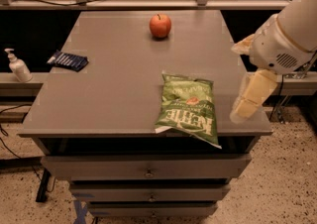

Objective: Move green jalapeno chip bag near rxbar blueberry

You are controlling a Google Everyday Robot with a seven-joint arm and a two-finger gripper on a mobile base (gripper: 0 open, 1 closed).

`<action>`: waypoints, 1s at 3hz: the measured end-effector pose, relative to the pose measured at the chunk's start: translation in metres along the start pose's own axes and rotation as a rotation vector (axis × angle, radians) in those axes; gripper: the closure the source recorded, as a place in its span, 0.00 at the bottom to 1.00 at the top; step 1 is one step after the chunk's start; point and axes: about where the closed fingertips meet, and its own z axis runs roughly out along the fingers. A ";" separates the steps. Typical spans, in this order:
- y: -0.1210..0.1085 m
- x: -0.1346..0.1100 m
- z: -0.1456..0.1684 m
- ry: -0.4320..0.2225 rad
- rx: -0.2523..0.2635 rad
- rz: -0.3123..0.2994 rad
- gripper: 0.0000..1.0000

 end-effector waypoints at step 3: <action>-0.015 -0.005 0.102 -0.149 -0.184 0.076 0.17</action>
Offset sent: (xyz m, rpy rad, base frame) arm 0.0498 0.0422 -0.0991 0.2426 0.1616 0.0345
